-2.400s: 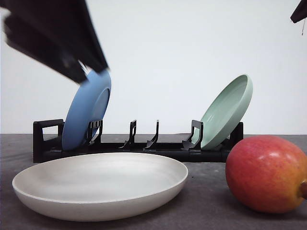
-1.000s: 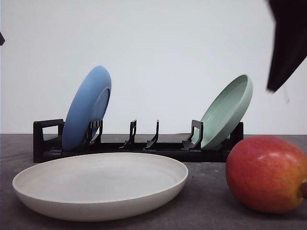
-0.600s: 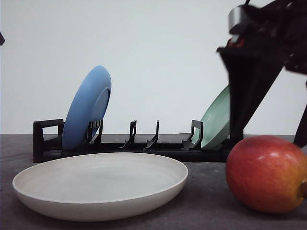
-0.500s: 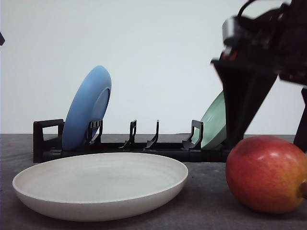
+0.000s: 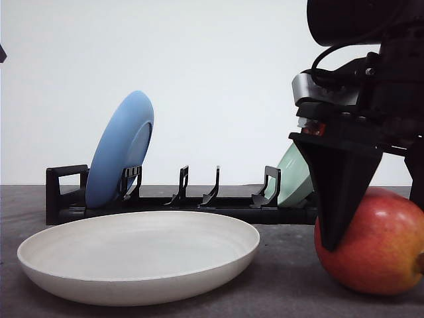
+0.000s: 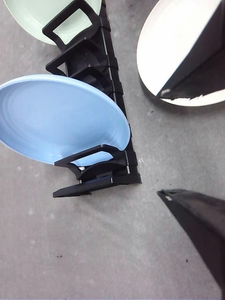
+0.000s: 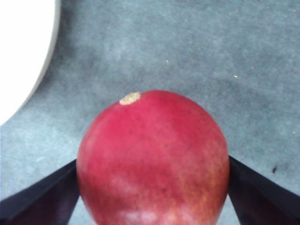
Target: Place pomegranate in white plate
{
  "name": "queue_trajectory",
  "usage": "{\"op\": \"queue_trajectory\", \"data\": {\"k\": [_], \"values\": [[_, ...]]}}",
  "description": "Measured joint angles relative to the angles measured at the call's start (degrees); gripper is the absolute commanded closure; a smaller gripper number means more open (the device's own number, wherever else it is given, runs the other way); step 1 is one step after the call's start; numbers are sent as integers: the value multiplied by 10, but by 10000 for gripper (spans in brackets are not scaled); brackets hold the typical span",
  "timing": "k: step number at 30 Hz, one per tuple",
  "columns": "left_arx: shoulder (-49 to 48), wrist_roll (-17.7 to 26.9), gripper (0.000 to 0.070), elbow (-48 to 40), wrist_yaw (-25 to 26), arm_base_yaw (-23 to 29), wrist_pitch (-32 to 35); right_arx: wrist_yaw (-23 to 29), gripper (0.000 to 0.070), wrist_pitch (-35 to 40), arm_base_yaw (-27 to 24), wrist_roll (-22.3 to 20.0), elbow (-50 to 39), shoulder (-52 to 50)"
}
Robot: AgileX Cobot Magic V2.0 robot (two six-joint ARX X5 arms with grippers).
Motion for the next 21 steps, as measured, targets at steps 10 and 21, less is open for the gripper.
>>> {"op": "queue_trajectory", "data": {"k": [10, 21], "values": [[0, 1, 347, 0, -1, 0, 0, -6, 198, -67, 13, -53, 107, 1], [0, 1, 347, 0, -1, 0, 0, -10, 198, -27, 104, -89, 221, 125]]}}
